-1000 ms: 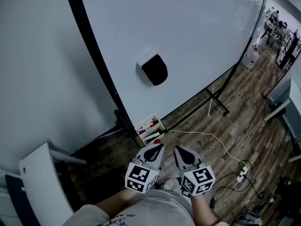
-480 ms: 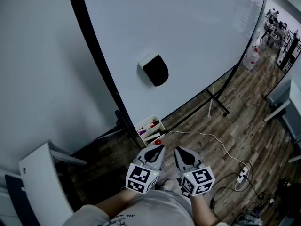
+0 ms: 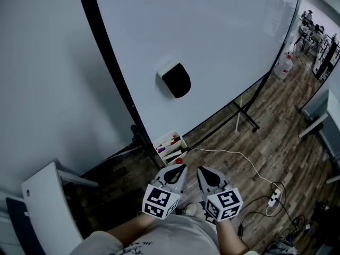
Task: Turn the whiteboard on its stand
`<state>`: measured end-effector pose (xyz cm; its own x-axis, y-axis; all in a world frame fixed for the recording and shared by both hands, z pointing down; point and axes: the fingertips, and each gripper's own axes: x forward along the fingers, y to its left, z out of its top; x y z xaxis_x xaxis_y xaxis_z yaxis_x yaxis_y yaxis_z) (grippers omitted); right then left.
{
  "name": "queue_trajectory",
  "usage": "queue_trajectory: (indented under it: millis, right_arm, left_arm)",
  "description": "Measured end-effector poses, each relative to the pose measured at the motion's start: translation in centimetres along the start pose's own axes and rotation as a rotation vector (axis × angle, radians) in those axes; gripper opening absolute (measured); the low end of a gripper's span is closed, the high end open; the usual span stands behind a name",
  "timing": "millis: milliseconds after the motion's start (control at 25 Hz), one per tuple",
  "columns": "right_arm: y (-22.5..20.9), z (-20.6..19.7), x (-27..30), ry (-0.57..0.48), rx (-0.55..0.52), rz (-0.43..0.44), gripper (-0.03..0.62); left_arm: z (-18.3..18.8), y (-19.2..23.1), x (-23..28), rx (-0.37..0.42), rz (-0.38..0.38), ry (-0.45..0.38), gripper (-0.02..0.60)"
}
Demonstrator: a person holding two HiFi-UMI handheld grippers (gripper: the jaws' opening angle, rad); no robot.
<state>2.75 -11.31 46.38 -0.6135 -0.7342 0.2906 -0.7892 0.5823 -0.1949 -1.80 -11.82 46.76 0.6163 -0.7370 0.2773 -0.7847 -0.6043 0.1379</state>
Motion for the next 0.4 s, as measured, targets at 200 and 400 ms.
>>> queue_trajectory:
  millis: [200, 400]
  right_arm:
    - [0.06, -0.12, 0.03, 0.005, -0.004, 0.006, 0.006]
    - [0.05, -0.15, 0.10, 0.003, -0.005, 0.008, 0.006]
  left_arm:
    - [-0.02, 0.01, 0.04, -0.002, -0.002, 0.001, 0.010]
    - [-0.13, -0.08, 0.10, -0.006, -0.007, 0.007, 0.010]
